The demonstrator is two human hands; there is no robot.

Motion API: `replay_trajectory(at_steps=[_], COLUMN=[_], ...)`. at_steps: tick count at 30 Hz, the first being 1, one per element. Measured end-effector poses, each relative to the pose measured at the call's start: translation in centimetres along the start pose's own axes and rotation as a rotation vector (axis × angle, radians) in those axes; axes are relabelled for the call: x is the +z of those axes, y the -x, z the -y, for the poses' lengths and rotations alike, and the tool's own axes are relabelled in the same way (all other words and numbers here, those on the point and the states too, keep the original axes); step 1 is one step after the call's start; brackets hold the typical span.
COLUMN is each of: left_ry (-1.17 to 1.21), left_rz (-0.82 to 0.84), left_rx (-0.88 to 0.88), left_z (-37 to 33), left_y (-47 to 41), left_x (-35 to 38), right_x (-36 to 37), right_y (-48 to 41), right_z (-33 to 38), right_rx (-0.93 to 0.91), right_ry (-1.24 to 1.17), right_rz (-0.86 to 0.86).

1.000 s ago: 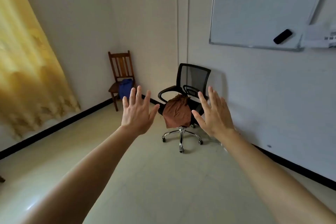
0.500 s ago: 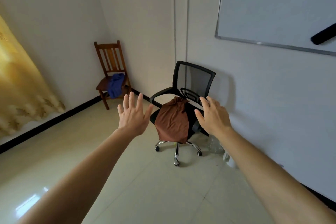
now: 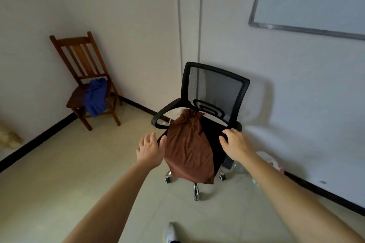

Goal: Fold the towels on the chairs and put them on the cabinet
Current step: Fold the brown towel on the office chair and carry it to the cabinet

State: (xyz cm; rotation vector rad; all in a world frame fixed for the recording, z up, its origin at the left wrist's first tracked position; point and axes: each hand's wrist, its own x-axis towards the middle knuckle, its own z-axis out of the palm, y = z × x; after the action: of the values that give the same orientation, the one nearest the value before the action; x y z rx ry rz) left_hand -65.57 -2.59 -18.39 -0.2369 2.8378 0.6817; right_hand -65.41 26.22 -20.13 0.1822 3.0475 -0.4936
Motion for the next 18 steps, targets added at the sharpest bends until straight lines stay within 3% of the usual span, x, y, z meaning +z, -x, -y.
replay_trajectory(at_steps=[7,13,16,18], left_ry=[0.121,0.082,0.182,0.335], left_rz=[0.263,0.485,0.538,0.549], left_rx=[-0.046,-0.069,-0.228,-0.450], left_z=[3.1,8.3,11.5,13.6], left_y=[-14.8,-20.9,-23.2,-24.6], left_x=[4.5,16.0,23.5,28.1], right_x=[9.3,23.0,30.5,35.0], right_y=[-9.1,-11.3,-11.1,-10.3], right_z=[1.9,-0.9,-2.9,-3.6], right_rx=[0.264,0.471,0.652,0.785], right_ry=[-0.076,-0.205,-0.366,-0.454], right_rz=[0.200,0.386,0.303,0.176])
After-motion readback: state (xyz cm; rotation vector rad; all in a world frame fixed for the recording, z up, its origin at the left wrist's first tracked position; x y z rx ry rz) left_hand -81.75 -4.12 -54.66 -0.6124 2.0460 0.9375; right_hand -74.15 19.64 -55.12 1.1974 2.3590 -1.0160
